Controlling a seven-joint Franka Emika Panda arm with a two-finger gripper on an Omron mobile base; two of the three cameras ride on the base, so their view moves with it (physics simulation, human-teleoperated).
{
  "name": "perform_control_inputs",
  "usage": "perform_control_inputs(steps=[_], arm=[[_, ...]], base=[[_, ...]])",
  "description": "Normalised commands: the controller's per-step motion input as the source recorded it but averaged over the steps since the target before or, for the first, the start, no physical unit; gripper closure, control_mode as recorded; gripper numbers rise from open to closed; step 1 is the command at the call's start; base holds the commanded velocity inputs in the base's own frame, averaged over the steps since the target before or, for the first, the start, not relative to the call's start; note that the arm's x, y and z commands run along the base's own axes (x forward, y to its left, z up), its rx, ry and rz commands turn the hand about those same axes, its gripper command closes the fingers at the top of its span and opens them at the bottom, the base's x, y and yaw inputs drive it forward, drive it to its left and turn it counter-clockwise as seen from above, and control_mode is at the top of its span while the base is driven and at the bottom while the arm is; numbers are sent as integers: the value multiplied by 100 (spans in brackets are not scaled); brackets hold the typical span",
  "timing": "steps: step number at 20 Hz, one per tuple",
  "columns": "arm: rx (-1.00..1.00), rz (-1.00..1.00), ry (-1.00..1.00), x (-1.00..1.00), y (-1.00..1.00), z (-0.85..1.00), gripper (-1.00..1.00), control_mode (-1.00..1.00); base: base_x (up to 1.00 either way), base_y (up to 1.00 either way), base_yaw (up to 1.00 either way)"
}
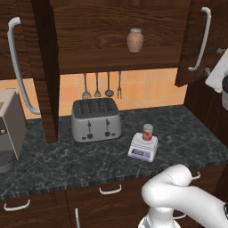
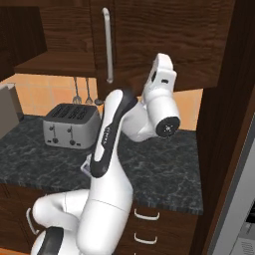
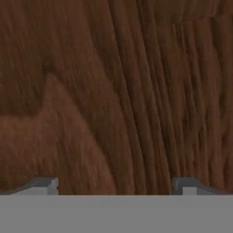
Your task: Pick the canned food and place it on the digital scale for weighing, and close the cabinet.
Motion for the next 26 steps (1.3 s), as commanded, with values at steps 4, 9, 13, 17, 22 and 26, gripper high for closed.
perform_control_inputs(steps=[4,9,13,17,22,26], arm=[[-4,0,0,80,21,0,-100,-100],[-2,-3,8,96,21,0,-100,-100],[-5,-6,1,88,10,0,-100,-100],[-2,-6,6,78,0,-3,-100,-100],[-5,0,17,100,-1,-64,-100,-100],[-10,0,38,100,-1,-100,-100,-100]], base=[[0,0,0],[0,0,0],[0,0,0],[0,0,0],[0,0,0],[0,0,0]])
